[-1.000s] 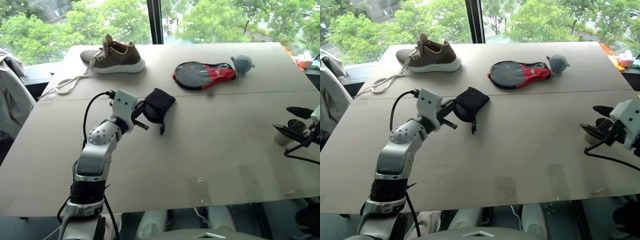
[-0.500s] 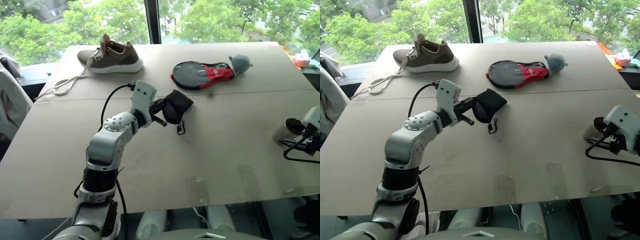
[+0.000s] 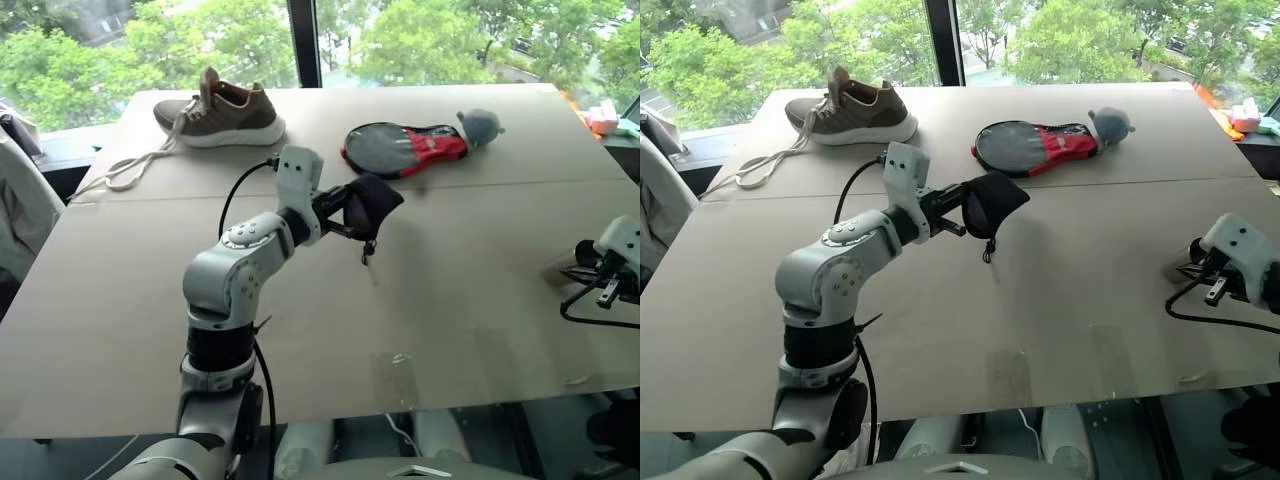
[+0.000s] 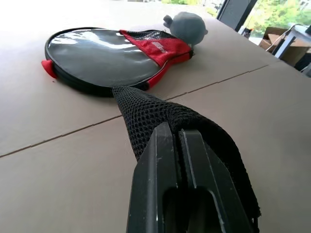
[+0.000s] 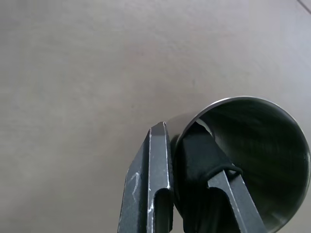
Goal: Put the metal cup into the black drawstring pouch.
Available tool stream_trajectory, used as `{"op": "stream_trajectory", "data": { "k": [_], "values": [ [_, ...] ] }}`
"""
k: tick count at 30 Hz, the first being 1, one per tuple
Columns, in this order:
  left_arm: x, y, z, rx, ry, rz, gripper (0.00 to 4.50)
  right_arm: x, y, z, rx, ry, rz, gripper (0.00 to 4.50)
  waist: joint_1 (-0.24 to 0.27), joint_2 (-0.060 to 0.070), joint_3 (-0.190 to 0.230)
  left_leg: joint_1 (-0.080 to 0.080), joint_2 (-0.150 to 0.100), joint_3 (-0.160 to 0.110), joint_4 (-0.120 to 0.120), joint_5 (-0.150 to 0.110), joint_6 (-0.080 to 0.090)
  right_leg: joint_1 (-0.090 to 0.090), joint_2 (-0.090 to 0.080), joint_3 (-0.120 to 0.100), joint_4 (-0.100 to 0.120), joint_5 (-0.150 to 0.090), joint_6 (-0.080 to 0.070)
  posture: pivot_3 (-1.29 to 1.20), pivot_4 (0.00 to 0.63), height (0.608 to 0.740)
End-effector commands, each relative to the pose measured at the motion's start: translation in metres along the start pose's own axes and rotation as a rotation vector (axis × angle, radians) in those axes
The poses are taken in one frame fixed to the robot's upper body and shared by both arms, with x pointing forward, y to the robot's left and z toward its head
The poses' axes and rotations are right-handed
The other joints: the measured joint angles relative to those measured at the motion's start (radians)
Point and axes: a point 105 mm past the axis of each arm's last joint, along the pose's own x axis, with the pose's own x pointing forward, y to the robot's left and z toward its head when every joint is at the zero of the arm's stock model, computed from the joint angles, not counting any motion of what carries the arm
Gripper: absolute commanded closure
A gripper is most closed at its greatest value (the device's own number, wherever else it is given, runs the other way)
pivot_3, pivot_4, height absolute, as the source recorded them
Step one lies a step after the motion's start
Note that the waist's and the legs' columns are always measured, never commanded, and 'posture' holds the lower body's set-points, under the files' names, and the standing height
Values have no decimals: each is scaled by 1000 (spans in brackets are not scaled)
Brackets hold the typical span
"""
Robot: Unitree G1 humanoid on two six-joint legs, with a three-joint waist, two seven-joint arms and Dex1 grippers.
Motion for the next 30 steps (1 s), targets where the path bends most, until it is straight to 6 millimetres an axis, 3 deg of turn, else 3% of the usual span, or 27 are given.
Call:
{"op": "stream_trajectory", "data": {
  "k": [1,4,6,12,21,24,30],
  "values": [
    [7,-9,7,-62,-6,-33,4500,2,30,70,36,-301,113,4320,0,-1,0,0,0,0,0,0,0,0,0,0,0,0,0,0,150,740],
    [20,-17,7,-82,8,-68,4500,15,64,105,115,-498,225,4320,5,-2,1,0,1,-3,0,-1,2,0,2,-2,1,0,0,0,150,740],
    [27,-19,7,-80,19,-77,4500,23,80,119,159,-572,263,4320,9,-3,1,-1,1,-4,0,-1,2,0,2,-3,1,0,-1,0,150,740],
    [39,-30,12,-104,23,-121,4500,53,118,136,221,-646,298,4320,4,-4,1,-3,-4,-3,1,1,-2,0,-2,-1,-1,0,0,0,150,740],
    [33,-35,10,-104,34,-150,4500,87,112,125,235,-639,126,4320,2,-4,1,-3,-3,-3,0,1,-2,-3,-1,-1,1,0,0,0,150,740],
    [32,-35,9,-104,37,-152,4500,90,110,125,247,-648,97,4320,2,-4,1,-2,-3,-3,0,2,-3,-3,0,-1,1,0,0,0,150,740],
    [24,-49,4,-130,65,-251,4500,94,87,132,331,-769,-65,4320,2,-4,1,-2,-2,-3,0,2,-3,-3,0,0,1,0,0,0,150,740]
  ]
}}
